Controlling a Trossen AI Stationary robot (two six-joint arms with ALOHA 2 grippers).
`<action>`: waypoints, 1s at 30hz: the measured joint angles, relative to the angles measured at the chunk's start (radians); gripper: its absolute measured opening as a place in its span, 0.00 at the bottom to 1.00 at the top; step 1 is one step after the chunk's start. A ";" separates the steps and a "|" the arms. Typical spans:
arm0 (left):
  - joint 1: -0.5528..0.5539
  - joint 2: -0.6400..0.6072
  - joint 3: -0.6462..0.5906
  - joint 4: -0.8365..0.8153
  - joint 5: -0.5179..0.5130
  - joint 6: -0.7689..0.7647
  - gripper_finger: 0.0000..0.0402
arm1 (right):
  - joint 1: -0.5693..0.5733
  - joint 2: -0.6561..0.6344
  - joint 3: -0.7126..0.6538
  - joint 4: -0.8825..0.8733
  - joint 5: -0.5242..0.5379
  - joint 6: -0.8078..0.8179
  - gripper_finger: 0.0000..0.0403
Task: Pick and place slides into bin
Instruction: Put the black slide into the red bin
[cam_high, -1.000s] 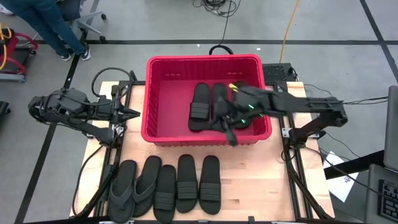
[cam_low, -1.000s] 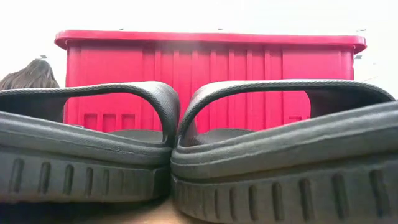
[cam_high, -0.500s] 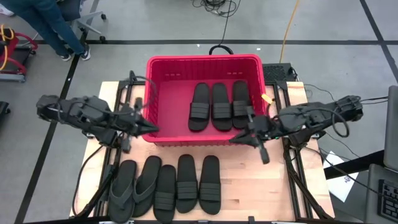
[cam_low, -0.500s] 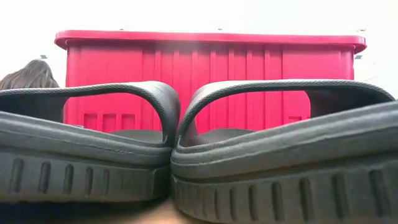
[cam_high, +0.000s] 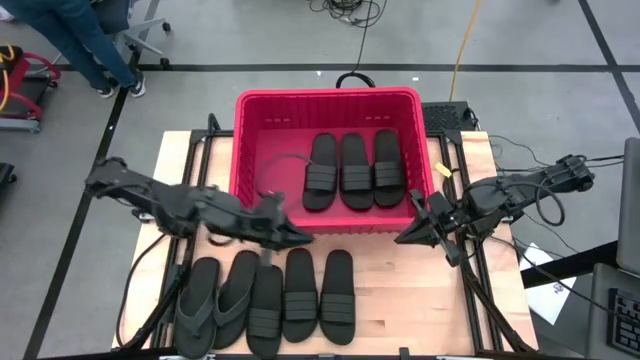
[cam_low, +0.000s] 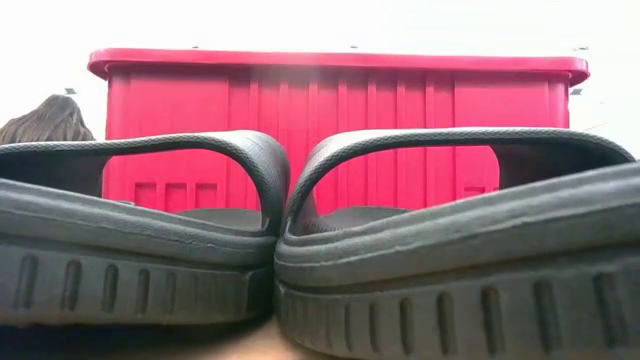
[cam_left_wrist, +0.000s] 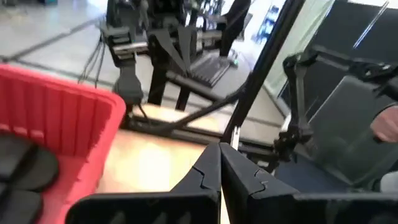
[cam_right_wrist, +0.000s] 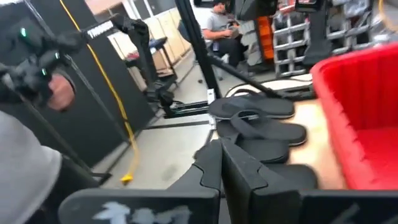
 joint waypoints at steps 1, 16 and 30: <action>0.000 0.034 0.018 -0.001 0.019 -0.004 0.00 | 0.000 -0.010 -0.026 0.027 -0.005 0.028 0.00; 0.011 0.314 0.101 -0.318 0.315 0.028 0.12 | 0.019 -0.052 -0.113 0.234 0.049 0.038 0.00; 0.012 0.502 0.100 -0.241 0.306 0.166 0.60 | 0.019 -0.052 -0.113 0.224 0.048 0.036 0.05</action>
